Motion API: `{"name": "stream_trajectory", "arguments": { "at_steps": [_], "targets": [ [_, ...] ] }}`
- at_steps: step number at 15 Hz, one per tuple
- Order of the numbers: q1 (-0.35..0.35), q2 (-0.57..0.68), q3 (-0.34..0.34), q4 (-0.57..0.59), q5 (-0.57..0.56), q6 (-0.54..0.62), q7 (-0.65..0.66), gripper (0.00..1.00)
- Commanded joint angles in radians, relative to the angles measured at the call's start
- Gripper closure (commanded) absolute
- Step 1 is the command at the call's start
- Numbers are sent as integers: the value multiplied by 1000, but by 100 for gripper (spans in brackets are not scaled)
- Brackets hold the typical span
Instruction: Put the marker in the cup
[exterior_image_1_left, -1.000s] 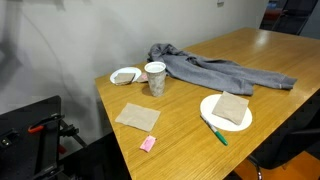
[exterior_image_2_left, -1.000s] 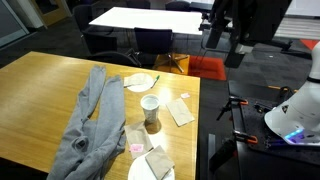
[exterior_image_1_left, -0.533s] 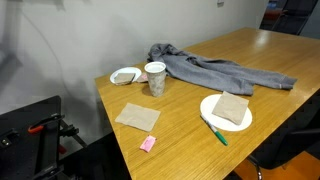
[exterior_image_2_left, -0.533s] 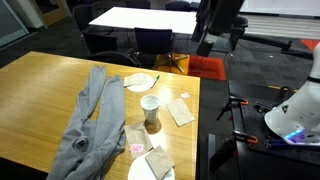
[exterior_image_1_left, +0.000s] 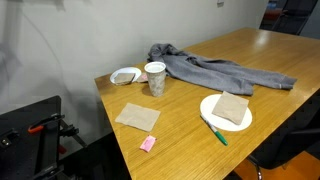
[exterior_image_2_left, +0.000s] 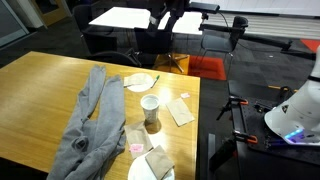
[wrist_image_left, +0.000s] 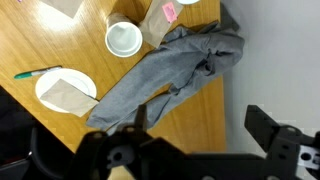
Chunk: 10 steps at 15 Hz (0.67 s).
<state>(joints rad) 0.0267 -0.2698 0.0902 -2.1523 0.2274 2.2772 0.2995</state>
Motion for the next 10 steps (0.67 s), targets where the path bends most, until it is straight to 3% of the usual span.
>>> {"name": "stream_trajectory", "arguments": {
  "at_steps": [1,10],
  "targets": [
    [-50,89,-2,52,-55,69,170,0],
    [-101,246,-69,91,-184,167,529,0]
  ]
}}
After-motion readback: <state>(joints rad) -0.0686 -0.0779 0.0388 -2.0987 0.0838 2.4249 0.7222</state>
